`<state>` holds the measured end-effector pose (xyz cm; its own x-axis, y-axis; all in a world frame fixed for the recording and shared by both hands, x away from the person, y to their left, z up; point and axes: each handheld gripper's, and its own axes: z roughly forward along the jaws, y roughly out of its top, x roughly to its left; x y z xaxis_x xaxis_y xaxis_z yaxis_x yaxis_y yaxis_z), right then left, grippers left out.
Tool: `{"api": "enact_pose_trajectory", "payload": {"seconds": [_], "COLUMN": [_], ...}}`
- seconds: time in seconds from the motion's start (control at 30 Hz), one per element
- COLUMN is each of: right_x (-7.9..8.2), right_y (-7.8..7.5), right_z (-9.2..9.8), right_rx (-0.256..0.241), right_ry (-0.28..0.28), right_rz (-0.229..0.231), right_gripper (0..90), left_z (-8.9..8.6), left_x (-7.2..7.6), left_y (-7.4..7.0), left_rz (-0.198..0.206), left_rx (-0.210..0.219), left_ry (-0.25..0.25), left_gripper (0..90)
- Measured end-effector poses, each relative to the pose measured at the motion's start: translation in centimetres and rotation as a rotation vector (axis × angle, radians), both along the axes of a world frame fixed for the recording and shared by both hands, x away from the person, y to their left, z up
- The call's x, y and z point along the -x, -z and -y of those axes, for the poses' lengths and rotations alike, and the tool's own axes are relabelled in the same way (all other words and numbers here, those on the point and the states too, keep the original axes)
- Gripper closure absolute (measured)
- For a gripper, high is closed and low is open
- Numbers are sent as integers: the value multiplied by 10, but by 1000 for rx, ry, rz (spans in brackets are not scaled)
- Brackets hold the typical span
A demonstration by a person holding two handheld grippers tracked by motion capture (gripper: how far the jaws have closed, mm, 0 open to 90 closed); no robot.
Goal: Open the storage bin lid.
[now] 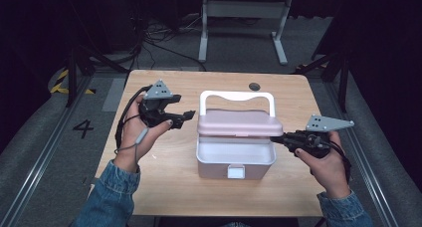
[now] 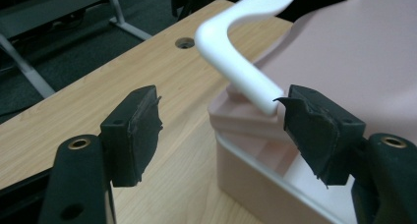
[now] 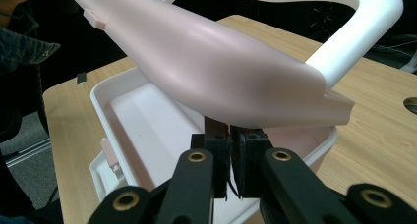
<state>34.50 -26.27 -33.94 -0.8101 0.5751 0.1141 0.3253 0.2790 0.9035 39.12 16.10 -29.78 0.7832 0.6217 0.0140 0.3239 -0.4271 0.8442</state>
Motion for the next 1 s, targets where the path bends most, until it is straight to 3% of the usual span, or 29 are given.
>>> {"api": "enact_pose_trajectory", "payload": {"seconds": [0.17, 0.27, 0.77, 0.87, 1.0], "right_x": [-1, -1, -1, -1, -1], "right_y": [-2, -3, -5, -5, -5], "right_z": [-1, -1, -2, -2, -2], "right_rx": [-12, -25, -44, -44, -48], "right_ry": [1, 2, 5, 3, 2], "right_rz": [-1, -7, -9, -8, -11], "right_gripper": [864, 861, 855, 854, 853], "left_z": [-3, -4, 27, 34, 40], "left_x": [14, 22, 31, 30, 28], "left_y": [5, 9, 19, 17, 16], "left_rz": [-5, 14, 79, 110, 122], "left_rx": [-32, -63, -54, -36, -37], "left_ry": [20, 16, 96, 97, 95], "left_gripper": [292, 292, 298, 297, 294]}}
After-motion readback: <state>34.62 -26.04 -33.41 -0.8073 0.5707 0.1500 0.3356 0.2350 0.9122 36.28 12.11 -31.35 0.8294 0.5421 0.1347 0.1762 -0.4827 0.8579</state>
